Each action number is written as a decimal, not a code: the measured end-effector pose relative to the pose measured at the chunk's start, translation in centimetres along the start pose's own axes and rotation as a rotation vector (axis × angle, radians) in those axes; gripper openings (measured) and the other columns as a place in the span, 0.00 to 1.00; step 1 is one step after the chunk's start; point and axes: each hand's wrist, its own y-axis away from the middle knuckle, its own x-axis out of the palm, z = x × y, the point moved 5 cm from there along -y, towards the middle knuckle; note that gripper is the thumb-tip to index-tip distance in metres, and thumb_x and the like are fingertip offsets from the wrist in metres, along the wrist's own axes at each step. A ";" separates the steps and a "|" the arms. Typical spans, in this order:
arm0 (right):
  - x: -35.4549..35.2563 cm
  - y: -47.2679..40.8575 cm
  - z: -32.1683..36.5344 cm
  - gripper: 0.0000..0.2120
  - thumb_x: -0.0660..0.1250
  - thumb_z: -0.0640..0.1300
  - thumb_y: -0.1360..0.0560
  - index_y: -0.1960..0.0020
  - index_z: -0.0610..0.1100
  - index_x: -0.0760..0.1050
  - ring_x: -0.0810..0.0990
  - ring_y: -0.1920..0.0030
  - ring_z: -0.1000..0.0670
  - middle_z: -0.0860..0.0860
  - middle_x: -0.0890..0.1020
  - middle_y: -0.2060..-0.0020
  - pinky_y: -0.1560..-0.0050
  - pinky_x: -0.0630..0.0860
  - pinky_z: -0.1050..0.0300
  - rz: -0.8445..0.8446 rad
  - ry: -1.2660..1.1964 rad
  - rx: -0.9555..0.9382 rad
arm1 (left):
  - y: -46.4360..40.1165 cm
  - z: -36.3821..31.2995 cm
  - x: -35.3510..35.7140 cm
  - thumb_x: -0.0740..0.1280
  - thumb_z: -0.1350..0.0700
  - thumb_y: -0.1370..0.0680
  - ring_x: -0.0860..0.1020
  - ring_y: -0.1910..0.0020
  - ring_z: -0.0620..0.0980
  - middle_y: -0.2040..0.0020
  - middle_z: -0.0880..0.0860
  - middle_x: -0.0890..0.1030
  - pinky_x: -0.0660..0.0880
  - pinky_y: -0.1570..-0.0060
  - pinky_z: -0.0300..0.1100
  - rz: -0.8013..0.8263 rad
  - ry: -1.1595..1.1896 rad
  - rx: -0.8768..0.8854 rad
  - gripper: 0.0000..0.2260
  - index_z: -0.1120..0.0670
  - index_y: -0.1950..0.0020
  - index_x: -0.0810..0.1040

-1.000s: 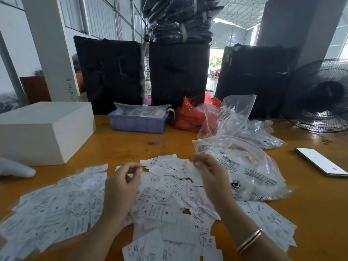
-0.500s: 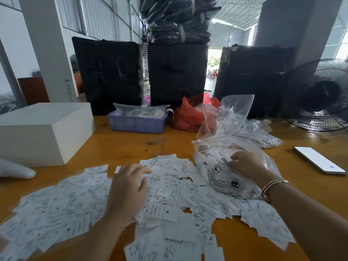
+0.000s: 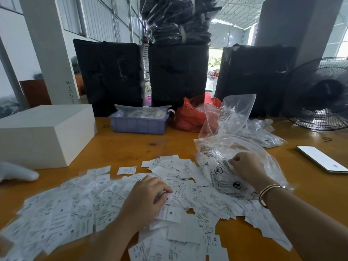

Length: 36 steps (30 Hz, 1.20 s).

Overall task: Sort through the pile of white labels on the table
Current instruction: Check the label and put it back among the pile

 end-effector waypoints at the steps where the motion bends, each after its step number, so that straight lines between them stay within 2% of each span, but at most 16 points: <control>1: 0.1 -0.1 -0.1 0.15 0.64 0.48 0.24 0.68 0.44 0.75 0.74 0.65 0.48 0.49 0.78 0.68 0.56 0.70 0.53 -0.001 0.027 -0.008 | 0.0 0.0 0.0 0.67 0.55 0.23 0.70 0.49 0.35 0.52 0.36 0.76 0.65 0.45 0.31 0.004 0.002 -0.006 0.07 0.46 0.48 0.81; 6: -1.0 0.2 0.5 0.21 0.60 0.43 0.23 0.75 0.46 0.63 0.63 0.75 0.53 0.54 0.67 0.76 0.59 0.64 0.55 -0.179 0.164 -0.132 | -0.1 0.1 0.1 0.68 0.56 0.23 0.70 0.50 0.35 0.53 0.37 0.77 0.66 0.46 0.32 -0.004 0.007 -0.013 0.07 0.46 0.48 0.82; 7: -1.5 0.4 0.8 0.21 0.60 0.43 0.23 0.75 0.46 0.64 0.63 0.75 0.54 0.54 0.67 0.76 0.59 0.65 0.55 -0.229 0.161 -0.159 | -0.1 0.1 0.1 0.68 0.56 0.23 0.70 0.50 0.34 0.53 0.37 0.77 0.66 0.46 0.33 -0.006 0.009 -0.014 0.07 0.46 0.48 0.82; 9: -2.5 1.0 2.1 0.18 0.60 0.46 0.22 0.70 0.45 0.73 0.67 0.73 0.54 0.53 0.74 0.73 0.62 0.66 0.57 -0.326 0.091 -0.224 | -0.1 0.1 0.1 0.68 0.56 0.23 0.70 0.50 0.34 0.53 0.36 0.77 0.68 0.46 0.34 -0.009 0.009 -0.013 0.07 0.46 0.48 0.82; 11: -3.1 2.0 4.2 0.13 0.61 0.47 0.22 0.60 0.45 0.79 0.74 0.66 0.53 0.52 0.81 0.64 0.62 0.69 0.59 -0.362 -0.109 -0.306 | -0.2 0.1 0.1 0.68 0.56 0.23 0.71 0.48 0.35 0.51 0.37 0.78 0.69 0.43 0.37 -0.029 0.001 -0.010 0.07 0.46 0.48 0.82; 13: -3.1 3.8 6.9 0.09 0.63 0.47 0.23 0.53 0.44 0.81 0.77 0.60 0.52 0.52 0.81 0.59 0.58 0.74 0.60 -0.317 -0.349 -0.394 | -0.3 0.3 0.0 0.67 0.54 0.23 0.70 0.44 0.36 0.46 0.40 0.79 0.66 0.39 0.39 -0.068 -0.003 -0.035 0.08 0.45 0.45 0.81; 15: -2.4 6.0 9.7 0.12 0.62 0.52 0.25 0.55 0.45 0.80 0.78 0.61 0.55 0.54 0.81 0.62 0.58 0.75 0.63 -0.222 -0.500 -0.494 | -0.2 0.5 -0.3 0.65 0.50 0.22 0.71 0.40 0.40 0.41 0.43 0.78 0.64 0.38 0.40 -0.130 0.018 -0.076 0.11 0.44 0.40 0.78; 18: 1.0 9.0 12.4 0.10 0.60 0.56 0.26 0.58 0.53 0.75 0.73 0.62 0.63 0.62 0.75 0.65 0.59 0.70 0.67 -0.026 -0.437 -0.575 | -0.2 0.2 -1.2 0.60 0.41 0.23 0.73 0.39 0.45 0.37 0.46 0.75 0.69 0.39 0.44 -0.206 0.092 -0.093 0.21 0.48 0.33 0.72; 20: 3.4 10.2 12.9 0.09 0.62 0.54 0.24 0.54 0.52 0.77 0.73 0.59 0.62 0.64 0.74 0.63 0.55 0.70 0.67 0.058 -0.400 -0.596 | -0.1 -0.1 -1.7 0.62 0.43 0.24 0.71 0.37 0.44 0.36 0.44 0.71 0.68 0.39 0.44 -0.241 0.113 -0.067 0.24 0.51 0.31 0.70; 22: 4.9 10.9 12.8 0.09 0.64 0.52 0.23 0.53 0.48 0.80 0.74 0.56 0.58 0.61 0.76 0.61 0.53 0.70 0.65 0.089 -0.424 -0.617 | 0.0 -0.1 -1.6 0.68 0.49 0.26 0.69 0.35 0.44 0.35 0.42 0.70 0.66 0.37 0.44 -0.234 0.097 -0.041 0.25 0.51 0.30 0.69; 24: 5.6 11.3 12.6 0.09 0.65 0.51 0.24 0.55 0.47 0.80 0.73 0.55 0.57 0.59 0.77 0.61 0.54 0.69 0.62 0.108 -0.437 -0.635 | 0.0 -0.1 -1.2 0.72 0.54 0.27 0.71 0.37 0.45 0.38 0.42 0.74 0.66 0.37 0.45 -0.187 0.072 -0.035 0.24 0.49 0.32 0.71; 26: 5.8 11.6 12.6 0.09 0.66 0.51 0.24 0.57 0.48 0.79 0.73 0.56 0.57 0.59 0.77 0.62 0.55 0.68 0.62 0.115 -0.467 -0.632 | 0.0 -0.1 -1.0 0.72 0.55 0.27 0.74 0.43 0.47 0.46 0.42 0.76 0.71 0.43 0.46 -0.168 0.035 -0.024 0.18 0.48 0.37 0.77; 28: 6.0 11.8 12.6 0.08 0.66 0.50 0.24 0.57 0.48 0.79 0.73 0.56 0.56 0.57 0.79 0.61 0.54 0.69 0.59 0.114 -0.502 -0.623 | 0.0 -0.1 -0.9 0.72 0.54 0.27 0.75 0.48 0.48 0.50 0.41 0.76 0.71 0.48 0.44 -0.172 0.026 -0.025 0.13 0.48 0.43 0.80; 32: 6.4 12.1 12.7 0.09 0.63 0.48 0.22 0.54 0.46 0.80 0.73 0.57 0.54 0.51 0.82 0.59 0.56 0.68 0.56 0.115 -0.444 -0.677 | -0.1 0.1 -1.4 0.69 0.47 0.28 0.75 0.53 0.45 0.57 0.39 0.78 0.72 0.53 0.43 -0.195 0.074 -0.061 0.10 0.48 0.50 0.82; 34: 6.3 11.9 12.6 0.11 0.60 0.48 0.21 0.51 0.46 0.80 0.75 0.56 0.53 0.52 0.82 0.58 0.54 0.69 0.55 0.102 -0.445 -0.671 | -0.2 -0.1 -1.9 0.73 0.52 0.30 0.76 0.57 0.42 0.60 0.37 0.77 0.73 0.57 0.41 -0.238 0.086 -0.052 0.05 0.49 0.55 0.83; 36: 6.0 11.3 11.9 0.12 0.58 0.48 0.19 0.48 0.48 0.80 0.77 0.55 0.55 0.55 0.82 0.56 0.53 0.72 0.58 0.063 -0.489 -0.579 | -0.2 0.1 -2.2 0.75 0.57 0.30 0.76 0.58 0.38 0.62 0.38 0.78 0.72 0.58 0.35 -0.287 0.109 -0.091 0.04 0.51 0.58 0.82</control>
